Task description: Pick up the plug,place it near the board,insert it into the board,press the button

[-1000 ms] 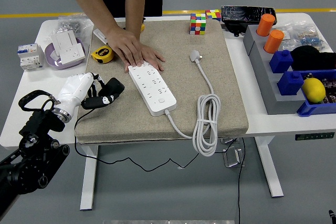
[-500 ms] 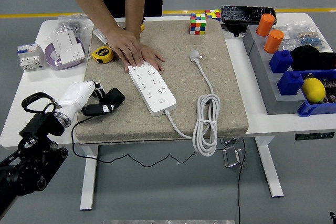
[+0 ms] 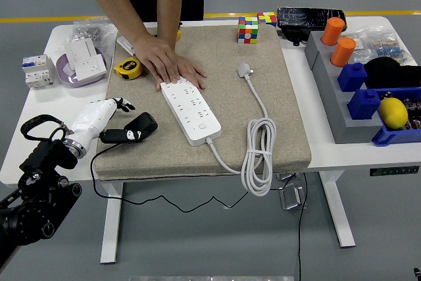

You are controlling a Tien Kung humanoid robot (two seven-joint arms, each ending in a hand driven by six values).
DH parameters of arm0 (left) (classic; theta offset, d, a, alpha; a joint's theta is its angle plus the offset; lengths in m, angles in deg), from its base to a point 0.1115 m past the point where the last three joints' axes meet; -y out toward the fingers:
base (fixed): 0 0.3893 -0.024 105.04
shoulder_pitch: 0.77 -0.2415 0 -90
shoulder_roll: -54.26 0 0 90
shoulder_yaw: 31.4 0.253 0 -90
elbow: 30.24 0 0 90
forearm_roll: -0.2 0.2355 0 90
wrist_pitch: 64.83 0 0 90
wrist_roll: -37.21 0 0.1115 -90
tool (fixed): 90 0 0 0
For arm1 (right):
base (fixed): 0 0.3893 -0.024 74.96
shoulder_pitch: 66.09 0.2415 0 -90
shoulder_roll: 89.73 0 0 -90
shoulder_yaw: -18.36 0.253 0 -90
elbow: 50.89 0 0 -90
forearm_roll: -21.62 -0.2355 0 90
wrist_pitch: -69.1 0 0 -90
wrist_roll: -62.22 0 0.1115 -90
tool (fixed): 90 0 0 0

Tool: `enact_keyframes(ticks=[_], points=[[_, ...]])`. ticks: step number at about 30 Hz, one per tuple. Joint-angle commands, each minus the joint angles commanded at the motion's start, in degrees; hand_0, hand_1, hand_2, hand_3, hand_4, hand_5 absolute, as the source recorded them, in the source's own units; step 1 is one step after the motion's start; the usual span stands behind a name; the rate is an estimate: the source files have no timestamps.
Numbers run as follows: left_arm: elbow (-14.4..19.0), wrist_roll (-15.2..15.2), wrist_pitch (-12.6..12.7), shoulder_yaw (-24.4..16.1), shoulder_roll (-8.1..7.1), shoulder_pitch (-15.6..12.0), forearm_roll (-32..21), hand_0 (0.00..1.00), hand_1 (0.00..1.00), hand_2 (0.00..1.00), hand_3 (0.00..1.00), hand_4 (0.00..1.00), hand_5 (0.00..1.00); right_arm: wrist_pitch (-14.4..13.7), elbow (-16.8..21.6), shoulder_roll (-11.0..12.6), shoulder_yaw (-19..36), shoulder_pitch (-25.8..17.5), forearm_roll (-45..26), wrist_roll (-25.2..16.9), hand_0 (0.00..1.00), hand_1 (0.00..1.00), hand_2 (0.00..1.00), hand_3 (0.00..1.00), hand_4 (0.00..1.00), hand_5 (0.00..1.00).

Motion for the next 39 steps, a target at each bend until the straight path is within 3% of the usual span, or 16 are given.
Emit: enact_keyframes(ticks=[1,6,7,8,11,15,18,19,23,25,31,33,39], points=[[0.66,0.08,-0.71,-0.72,0.02,-0.13,-0.74,0.916,0.986,0.906,0.917,0.998,0.998,-0.01,-0.01,-0.01,0.01,0.02,-0.02,0.01,0.936,0.869,0.811,0.805,0.998,0.998],[7.88,-1.44,-8.61,-7.29,0.63,-2.72,-10.14,0.916,0.986,0.906,0.917,0.998,0.998,0.02,0.00,-0.03,-0.23,0.34,0.04,0.08,0.936,0.869,0.811,0.805,0.998,0.998],[10.11,-2.24,-9.84,-9.32,1.24,-3.79,-12.60,0.998,0.998,0.998,0.998,0.998,0.998,0.05,0.02,0.00,-0.44,0.36,0.08,0.09,0.935,0.870,0.811,0.805,0.998,0.998],[12.31,-3.19,-10.75,-11.37,1.97,-4.90,-14.84,0.998,0.998,0.998,0.998,0.998,0.998,0.03,0.06,0.03,-0.46,0.33,0.19,0.06,0.935,0.870,0.811,0.805,0.998,0.998],[19.06,-5.56,-11.56,-17.53,4.50,-7.34,-22.29,0.998,0.998,0.998,0.998,0.998,0.998,0.08,0.07,0.10,-1.12,0.17,0.09,0.08,0.935,0.870,0.811,0.805,0.998,0.998],[25.75,-7.98,-12.17,-24.25,6.09,-9.64,-31.60,0.998,0.998,0.998,0.998,0.998,0.998,0.12,0.10,0.02,-1.26,-0.26,0.25,0.03,0.936,0.869,0.811,0.805,0.998,0.998],[28.74,-9.83,-13.12,-28.46,6.49,-11.67,-39.04,0.998,0.998,0.998,0.998,0.998,0.998,0.20,0.08,-0.11,-1.03,-0.57,0.39,-0.08,0.936,0.869,0.811,0.805,0.998,0.998],[29.48,-10.42,-13.47,-29.98,6.67,-12.58,-41.27,0.953,0.998,0.966,0.987,0.998,0.998,0.23,0.08,-0.15,-0.89,-0.71,0.44,-0.17,0.936,0.869,0.811,0.808,0.998,0.998],[30.45,-11.94,-14.40,-33.61,7.32,-15.30,-50.96,0.953,0.998,0.966,0.987,0.998,0.998,0.26,0.05,-0.29,-0.47,-1.10,0.37,-0.44,0.936,0.869,0.811,0.808,0.998,0.998],[30.52,-12.30,-14.27,-34.40,7.55,-16.50,-55.80,0.908,0.965,0.926,0.946,0.998,0.998,0.22,0.02,-0.28,-0.44,-1.14,0.21,-0.53,0.936,0.870,0.811,0.816,0.998,0.998],[31.02,-11.56,-11.89,-35.23,7.89,-17.62,-69.64,0.896,0.951,0.914,0.930,0.998,0.998,-0.93,0.12,-0.17,0.17,-0.73,-0.03,-1.37,0.944,0.876,0.827,0.848,0.998,0.998],[31.42,-10.91,-10.82,-35.37,7.82,-17.26,-67.32,0.896,0.951,0.914,0.930,0.998,0.998,-1.70,0.24,-0.15,0.44,-0.63,0.08,-1.85,0.944,0.876,0.827,0.848,0.998,0.998],[32.28,-9.21,-9.23,-34.91,6.52,-17.91,-53.70,0.895,0.948,0.911,0.927,0.998,0.998,-2.76,0.59,-0.07,0.36,-0.33,0.36,-2.35,0.954,0.892,0.856,0.873,0.998,0.998]])
